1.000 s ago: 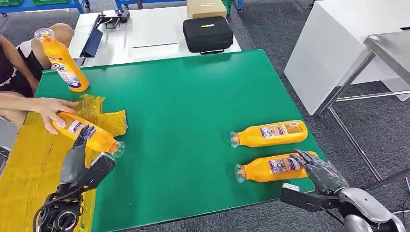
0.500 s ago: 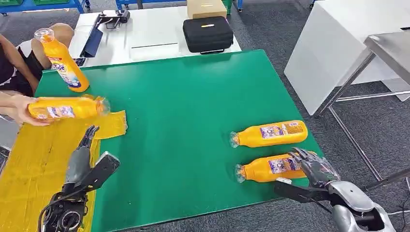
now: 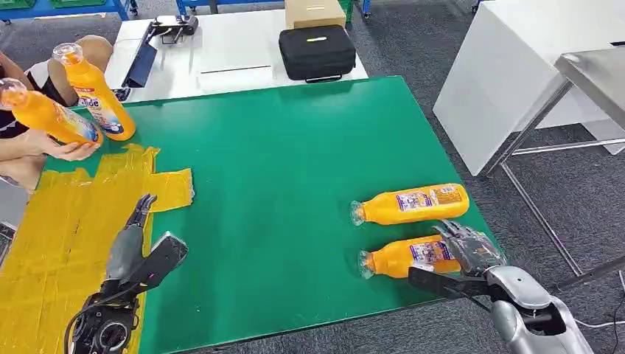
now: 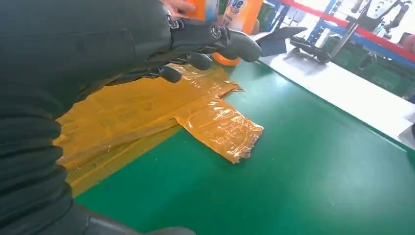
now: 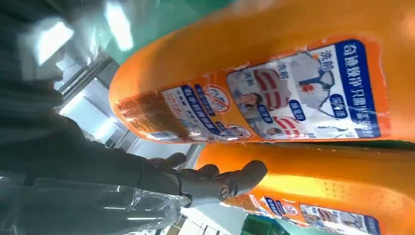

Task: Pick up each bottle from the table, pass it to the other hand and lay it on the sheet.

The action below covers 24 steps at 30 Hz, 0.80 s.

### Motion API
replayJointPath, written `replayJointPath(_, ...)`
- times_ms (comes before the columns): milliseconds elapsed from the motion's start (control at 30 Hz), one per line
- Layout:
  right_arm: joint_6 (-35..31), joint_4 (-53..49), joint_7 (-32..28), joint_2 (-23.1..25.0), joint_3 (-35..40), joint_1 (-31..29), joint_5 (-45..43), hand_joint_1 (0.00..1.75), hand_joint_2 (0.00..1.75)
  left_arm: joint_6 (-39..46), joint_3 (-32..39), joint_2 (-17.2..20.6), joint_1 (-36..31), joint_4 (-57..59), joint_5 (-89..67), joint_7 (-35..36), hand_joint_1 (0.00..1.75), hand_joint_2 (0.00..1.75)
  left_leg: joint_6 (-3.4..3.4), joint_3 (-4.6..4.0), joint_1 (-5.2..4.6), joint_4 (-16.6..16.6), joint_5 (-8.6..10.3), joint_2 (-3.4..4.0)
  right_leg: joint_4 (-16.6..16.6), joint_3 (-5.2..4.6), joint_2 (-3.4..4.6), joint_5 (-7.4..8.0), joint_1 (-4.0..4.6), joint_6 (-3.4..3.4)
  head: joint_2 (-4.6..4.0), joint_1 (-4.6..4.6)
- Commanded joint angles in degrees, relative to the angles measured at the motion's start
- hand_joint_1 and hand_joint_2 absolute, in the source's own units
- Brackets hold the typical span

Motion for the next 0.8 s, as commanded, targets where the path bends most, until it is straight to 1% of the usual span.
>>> replayJointPath(33, 1.5, 5.6, 0.9, 1.4, 2.6, -2.8, -0.1, 0.0, 1.75, -0.1, -1.3, -0.2, -2.5, 4.1, 0.2, 0.5, 0.0, 1.75, -0.12, 0.28, 0.08, -0.1, -0.09, 0.06, -0.2, 0.31, 0.23, -0.04, 0.07, -0.14, 0.0, 0.0)
replayJointPath(67, 2.0, 5.7, 1.0, 1.3, 2.6, -2.7, -0.2, 0.0, 1.75, -0.2, -1.3, -0.2, -2.6, 4.2, 0.2, 0.5, 0.0, 1.75, -0.09, 0.19, 0.06, -0.1, -0.05, 0.02, -0.1, 0.22, 0.15, -0.03, 0.05, -0.1, 0.0, 0.0)
replayJointPath(100, 5.2, 5.6, 1.0, 0.9, 2.4, -2.1, -2.1, 1.47, 1.75, -0.2, -1.6, -0.2, -3.1, 4.7, 0.3, 0.5, 0.0, 1.75, -0.15, 0.34, 0.1, -0.1, -0.1, 0.01, -0.2, 0.39, 0.23, -0.08, 0.07, -0.17, 0.0, 0.0)
replayJointPath(133, 6.1, 5.4, 0.9, 0.6, 2.4, -1.8, -2.8, 1.69, 1.75, -0.2, -1.7, -0.2, -3.3, 4.9, 0.4, 0.5, 0.0, 1.75, -0.11, 0.25, 0.07, -0.1, -0.06, -0.02, -0.1, 0.29, 0.15, -0.05, 0.05, -0.13, 0.0, -0.02)
replayJointPath(167, 6.7, 5.2, 0.9, 0.3, 2.2, -1.2, -3.6, 1.71, 1.75, -0.2, -1.8, -0.2, -3.7, 5.2, 0.4, 0.6, 0.0, 1.75, -0.09, 0.17, 0.06, -0.1, -0.04, -0.05, -0.1, 0.22, 0.08, -0.04, 0.05, -0.11, 0.0, 0.0)
replayJointPath(200, 8.2, 4.9, 1.1, -0.7, 2.6, -0.7, -5.0, 1.75, 1.75, -0.3, -2.1, -0.2, -4.1, 5.8, 0.6, 0.6, 0.0, 1.75, -0.14, 0.29, 0.09, -0.1, -0.08, -0.09, -0.2, 0.37, 0.12, -0.08, 0.07, -0.16, 0.0, -0.02)
replayJointPath(267, 8.9, 5.1, 1.5, -1.4, 2.9, -0.6, -5.5, 1.75, 1.75, -0.3, -2.3, -0.2, -4.4, 6.2, 0.7, 0.6, 0.0, 1.75, -0.08, 0.15, 0.06, -0.1, -0.03, -0.09, -0.1, 0.2, 0.04, -0.04, 0.04, -0.09, 0.0, -0.02)
replayJointPath(300, 9.8, 5.4, 2.0, -2.1, 3.3, -0.5, -6.5, 1.75, 1.75, -0.2, -2.6, 0.0, -4.6, 6.5, 0.9, 0.7, 0.0, 1.75, -0.13, 0.33, 0.08, -0.1, -0.07, -0.14, -0.2, 0.4, 0.07, -0.09, 0.06, -0.16, 0.0, 0.0)
replayJointPath(433, 11.0, 5.3, 2.5, -3.0, 3.8, -0.2, -7.8, 1.75, 1.75, 0.1, -2.8, 0.2, -4.8, 6.9, 1.2, 0.7, 0.0, 1.75, -0.09, 0.3, 0.07, -0.1, -0.03, -0.12, -0.1, 0.34, 0.02, -0.05, 0.06, -0.11, 0.0, 0.0)
replayJointPath(467, 11.4, 5.3, 2.6, -3.2, 3.9, -0.1, -8.1, 1.75, 1.75, 0.1, -2.9, 0.2, -4.9, 6.9, 1.2, 0.7, 0.0, 1.75, -0.15, 0.47, 0.13, -0.1, -0.08, -0.14, -0.2, 0.54, 0.11, -0.09, 0.1, -0.19, 0.0, 0.0)
replayJointPath(567, 12.1, 4.9, 3.0, -3.9, 4.1, 0.4, -8.9, 1.75, 1.75, 0.2, -3.1, 0.3, -5.1, 6.9, 1.4, 0.7, 0.0, 1.75, -0.09, 0.38, 0.07, -0.1, -0.04, -0.12, -0.1, 0.42, 0.03, -0.06, 0.06, -0.11, 0.0, 0.0)
replayJointPath(633, 12.6, 4.9, 3.2, -4.4, 4.4, 0.4, -9.5, 1.75, 1.75, 0.2, -3.4, 0.4, -5.3, 7.2, 1.5, 0.7, 0.0, 1.75, -0.19, 0.62, 0.14, -0.1, -0.1, -0.17, -0.3, 0.7, 0.12, -0.11, 0.11, -0.23, 0.0, 0.0)
replayJointPath(667, 12.7, 5.0, 3.3, -4.6, 4.5, 0.4, -9.8, 1.75, 1.75, 0.2, -3.5, 0.5, -5.4, 7.3, 1.6, 0.7, 0.0, 1.75, -0.09, 0.4, 0.09, -0.1, -0.03, -0.11, -0.1, 0.43, 0.02, -0.04, 0.07, -0.11, 0.0, 0.0)
replayJointPath(700, 12.7, 5.0, 3.4, -4.8, 4.3, 0.6, -10.0, 1.75, 1.75, 0.2, -3.7, 0.4, -5.4, 7.4, 1.6, 0.7, 0.0, 1.75, -0.14, 0.54, 0.11, -0.1, -0.06, -0.16, -0.2, 0.57, 0.06, -0.08, 0.08, -0.18, 0.0, 0.0)
replayJointPath(767, 12.9, 4.9, 3.4, -5.2, 4.3, 1.2, -10.5, 1.75, 1.75, 0.1, -4.0, 0.3, -5.6, 7.6, 1.7, 0.7, 0.0, 1.75, -0.08, 0.46, 0.08, -0.1, -0.03, -0.14, -0.2, 0.49, -0.01, -0.05, 0.06, -0.1, 0.0, 0.0)
replayJointPath(800, 12.9, 4.6, 3.5, -5.3, 4.2, 1.5, -10.6, 1.75, 1.75, 0.1, -4.0, 0.2, -5.7, 7.7, 1.7, 0.7, 0.0, 1.75, -0.19, 0.68, 0.14, -0.1, -0.09, -0.21, -0.3, 0.77, 0.1, -0.11, 0.11, -0.24, 0.0, -0.02)
